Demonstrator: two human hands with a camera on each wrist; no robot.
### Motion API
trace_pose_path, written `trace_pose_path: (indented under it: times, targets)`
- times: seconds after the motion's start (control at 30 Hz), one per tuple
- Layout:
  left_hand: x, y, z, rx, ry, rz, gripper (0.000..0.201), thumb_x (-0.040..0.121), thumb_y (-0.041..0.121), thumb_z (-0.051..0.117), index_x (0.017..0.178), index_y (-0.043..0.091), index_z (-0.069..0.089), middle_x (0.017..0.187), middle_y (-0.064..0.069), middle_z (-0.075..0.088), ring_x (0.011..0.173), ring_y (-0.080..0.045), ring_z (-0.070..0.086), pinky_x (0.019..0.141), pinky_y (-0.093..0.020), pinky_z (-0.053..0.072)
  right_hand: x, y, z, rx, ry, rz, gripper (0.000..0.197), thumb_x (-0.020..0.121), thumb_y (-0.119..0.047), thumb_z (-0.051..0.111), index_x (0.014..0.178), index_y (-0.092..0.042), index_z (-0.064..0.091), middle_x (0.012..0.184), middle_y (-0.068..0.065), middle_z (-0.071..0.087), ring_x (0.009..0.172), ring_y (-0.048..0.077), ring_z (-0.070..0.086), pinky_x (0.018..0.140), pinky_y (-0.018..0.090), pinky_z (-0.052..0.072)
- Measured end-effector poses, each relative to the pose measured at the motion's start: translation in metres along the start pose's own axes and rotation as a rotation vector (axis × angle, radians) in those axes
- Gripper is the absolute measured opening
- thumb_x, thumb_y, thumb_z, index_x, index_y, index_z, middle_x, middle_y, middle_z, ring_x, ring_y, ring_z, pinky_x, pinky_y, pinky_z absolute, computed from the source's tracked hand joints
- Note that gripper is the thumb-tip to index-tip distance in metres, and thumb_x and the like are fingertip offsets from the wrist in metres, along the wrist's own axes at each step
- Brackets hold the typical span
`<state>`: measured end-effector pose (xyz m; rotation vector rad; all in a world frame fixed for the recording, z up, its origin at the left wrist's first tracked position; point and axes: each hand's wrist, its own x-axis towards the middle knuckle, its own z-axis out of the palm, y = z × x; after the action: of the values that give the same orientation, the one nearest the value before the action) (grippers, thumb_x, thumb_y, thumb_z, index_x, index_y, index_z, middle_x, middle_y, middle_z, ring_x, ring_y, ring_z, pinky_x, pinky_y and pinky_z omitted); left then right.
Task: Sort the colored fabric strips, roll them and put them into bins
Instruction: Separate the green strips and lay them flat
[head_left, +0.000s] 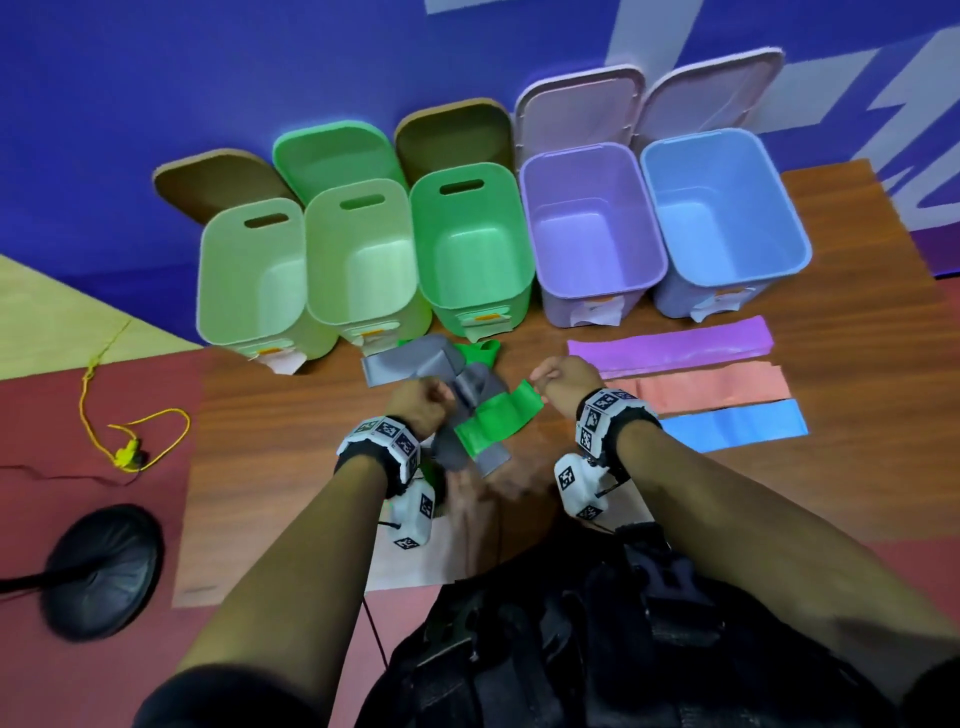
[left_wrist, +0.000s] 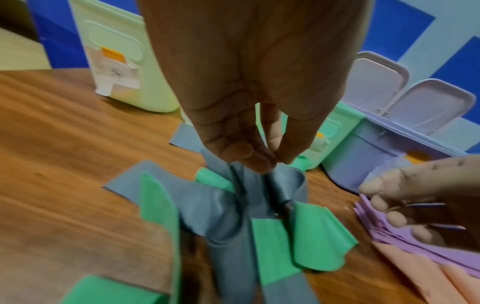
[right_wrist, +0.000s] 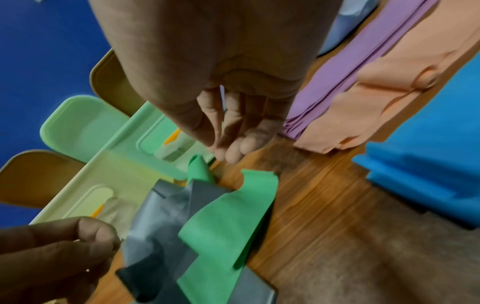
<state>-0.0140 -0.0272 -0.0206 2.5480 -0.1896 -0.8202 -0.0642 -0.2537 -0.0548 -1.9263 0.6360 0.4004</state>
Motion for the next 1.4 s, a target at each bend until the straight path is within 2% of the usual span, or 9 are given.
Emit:
trace_pose_path:
  times: [0.2, 0.3, 0.43, 0.53, 0.6, 0.87, 1.07, 1.27, 1.4]
  targets:
    - [-0.004, -0.038, -0.01, -0.047, 0.006, -0.026, 0.014, 0.085, 0.014, 0.068, 0.076, 0.019, 0.06, 0.077, -0.002, 0.063, 0.077, -0.024, 0.062, 0.064, -0.026, 0.044, -0.003, -0.024, 0.047, -0.123, -0.087, -0.06, 0.02, 0.088, -0.004, 0.056, 0.086, -0.017, 0.071, 0.079, 0.0, 0.064, 0.078, 0.019, 0.06, 0.061, 0.019, 0.043]
    - [-0.001, -0.053, -0.009, -0.07, -0.049, -0.037, 0.01, 0.086, 0.013, 0.068, 0.082, 0.016, 0.059, 0.082, -0.003, 0.062, 0.078, -0.022, 0.057, 0.068, -0.026, 0.04, -0.004, -0.03, 0.065, -0.191, -0.077, -0.061, 0.025, 0.085, -0.005, 0.054, 0.076, -0.023, 0.068, 0.08, -0.001, 0.066, 0.08, 0.021, 0.061, 0.069, 0.024, 0.044]
    - [0.002, -0.062, -0.003, -0.132, -0.083, -0.032, 0.019, 0.086, 0.009, 0.066, 0.076, 0.02, 0.055, 0.074, 0.001, 0.058, 0.073, -0.02, 0.056, 0.071, -0.029, 0.047, -0.004, -0.031, 0.075, -0.288, -0.088, -0.067, 0.02, 0.08, -0.001, 0.052, 0.079, -0.004, 0.072, 0.093, 0.02, 0.072, 0.091, 0.04, 0.065, 0.081, 0.042, 0.056]
    - [0.003, -0.061, 0.0, -0.149, -0.102, -0.012, 0.023, 0.087, 0.004, 0.064, 0.072, 0.019, 0.054, 0.07, 0.006, 0.055, 0.068, -0.016, 0.053, 0.065, -0.027, 0.047, -0.004, -0.027, 0.076, -0.278, -0.075, -0.022, 0.021, 0.083, -0.007, 0.056, 0.072, -0.019, 0.068, 0.086, 0.003, 0.071, 0.09, 0.028, 0.066, 0.085, 0.036, 0.056]
    - [0.005, -0.06, 0.003, -0.167, -0.105, -0.016, 0.025, 0.084, 0.004, 0.066, 0.07, 0.021, 0.055, 0.071, 0.002, 0.058, 0.072, -0.02, 0.056, 0.073, -0.034, 0.052, -0.004, -0.023, 0.076, -0.252, -0.056, -0.01, 0.022, 0.083, -0.008, 0.056, 0.072, -0.025, 0.064, 0.085, -0.005, 0.066, 0.09, 0.022, 0.065, 0.082, 0.031, 0.053]
    - [0.003, -0.052, 0.01, -0.174, -0.11, -0.02, 0.023, 0.085, 0.006, 0.065, 0.071, 0.021, 0.054, 0.067, 0.005, 0.057, 0.071, -0.02, 0.055, 0.073, -0.033, 0.048, -0.011, -0.016, 0.069, -0.372, -0.066, -0.022, 0.03, 0.083, -0.001, 0.059, 0.111, -0.009, 0.067, 0.116, 0.011, 0.064, 0.107, 0.03, 0.061, 0.089, 0.029, 0.049]
    - [-0.001, -0.04, 0.02, -0.182, -0.142, 0.027, 0.012, 0.087, 0.013, 0.069, 0.082, 0.02, 0.06, 0.07, 0.007, 0.061, 0.072, -0.017, 0.058, 0.067, -0.026, 0.044, -0.02, -0.004, 0.067, -0.239, -0.101, 0.073, 0.031, 0.084, -0.003, 0.059, 0.064, -0.025, 0.066, 0.072, -0.004, 0.066, 0.078, 0.021, 0.064, 0.073, 0.024, 0.048]
    - [-0.006, -0.039, 0.033, -0.215, -0.187, 0.021, 0.013, 0.087, 0.004, 0.066, 0.092, 0.015, 0.061, 0.069, 0.005, 0.058, 0.076, -0.019, 0.057, 0.066, -0.022, 0.043, -0.021, 0.008, 0.067, -0.221, -0.092, 0.115, 0.032, 0.083, -0.002, 0.063, 0.063, -0.027, 0.064, 0.064, -0.01, 0.058, 0.073, 0.02, 0.061, 0.082, 0.034, 0.054]
    - [-0.014, -0.053, 0.034, -0.142, -0.137, 0.003, 0.016, 0.082, 0.012, 0.068, 0.078, 0.026, 0.062, 0.071, 0.01, 0.063, 0.074, -0.016, 0.061, 0.068, -0.024, 0.047, -0.025, 0.022, 0.065, -0.184, -0.116, 0.138, 0.021, 0.076, -0.01, 0.081, 0.089, -0.02, 0.069, 0.082, -0.008, 0.058, 0.081, 0.013, 0.058, 0.087, 0.026, 0.044]
